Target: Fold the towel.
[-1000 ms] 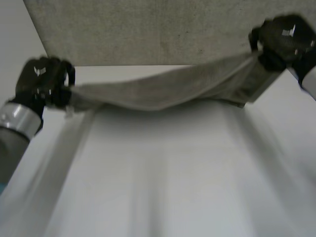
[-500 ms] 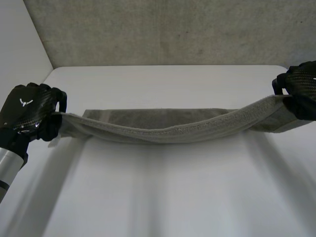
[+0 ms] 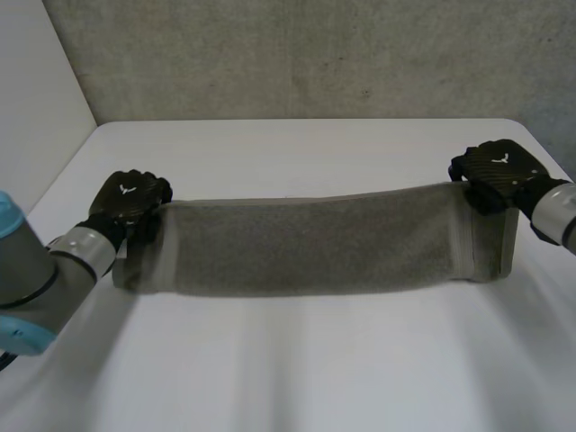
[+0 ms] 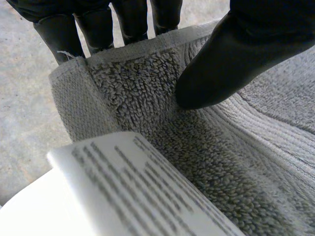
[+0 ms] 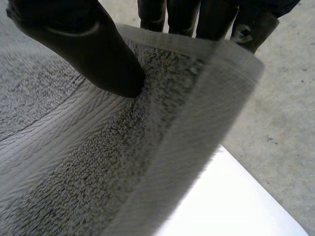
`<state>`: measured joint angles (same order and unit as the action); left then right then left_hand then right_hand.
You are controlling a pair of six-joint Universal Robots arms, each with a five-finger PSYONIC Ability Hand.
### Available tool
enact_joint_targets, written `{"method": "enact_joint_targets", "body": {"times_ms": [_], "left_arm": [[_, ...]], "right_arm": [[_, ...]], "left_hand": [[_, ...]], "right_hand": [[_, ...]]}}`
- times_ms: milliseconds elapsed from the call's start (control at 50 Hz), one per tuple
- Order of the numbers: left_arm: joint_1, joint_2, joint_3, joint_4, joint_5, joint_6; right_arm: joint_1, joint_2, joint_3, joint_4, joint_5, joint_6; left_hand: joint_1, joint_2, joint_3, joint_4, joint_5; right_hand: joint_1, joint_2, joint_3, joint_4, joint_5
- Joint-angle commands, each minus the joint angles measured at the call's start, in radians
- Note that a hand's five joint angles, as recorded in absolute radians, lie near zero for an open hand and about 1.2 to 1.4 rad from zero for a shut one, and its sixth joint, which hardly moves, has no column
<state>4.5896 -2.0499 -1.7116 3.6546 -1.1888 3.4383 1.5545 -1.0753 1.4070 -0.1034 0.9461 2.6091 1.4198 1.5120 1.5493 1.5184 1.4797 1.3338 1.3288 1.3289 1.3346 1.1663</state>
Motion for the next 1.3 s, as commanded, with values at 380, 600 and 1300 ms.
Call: {"method": "enact_joint_targets", "body": {"times_ms": [380,600,1300], "left_arm": [[-0.101,-0.388,0.477,-0.027,-0.143,0.119],[-0.132,-0.418,0.532,-0.021,-0.146,0.117],[-0.107,0.143,-0.083,-0.010,-0.256,-0.188]], "right_arm": [[0.088,0.333,-0.261,-0.162,0.194,0.014],[0.104,0.380,-0.309,-0.187,0.252,0.014],[0.105,-0.066,0.165,0.019,0.339,0.011]], "left_hand": [[-0.024,-0.116,-0.153,-0.122,-0.258],[-0.024,-0.116,-0.153,-0.122,-0.258],[-1.209,-1.301,-1.339,-1.308,-1.444]], "right_hand": [[0.062,0.067,0.067,0.062,0.055],[0.062,0.067,0.067,0.062,0.055],[-0.932,-0.927,-0.927,-0.933,-0.939]]}}
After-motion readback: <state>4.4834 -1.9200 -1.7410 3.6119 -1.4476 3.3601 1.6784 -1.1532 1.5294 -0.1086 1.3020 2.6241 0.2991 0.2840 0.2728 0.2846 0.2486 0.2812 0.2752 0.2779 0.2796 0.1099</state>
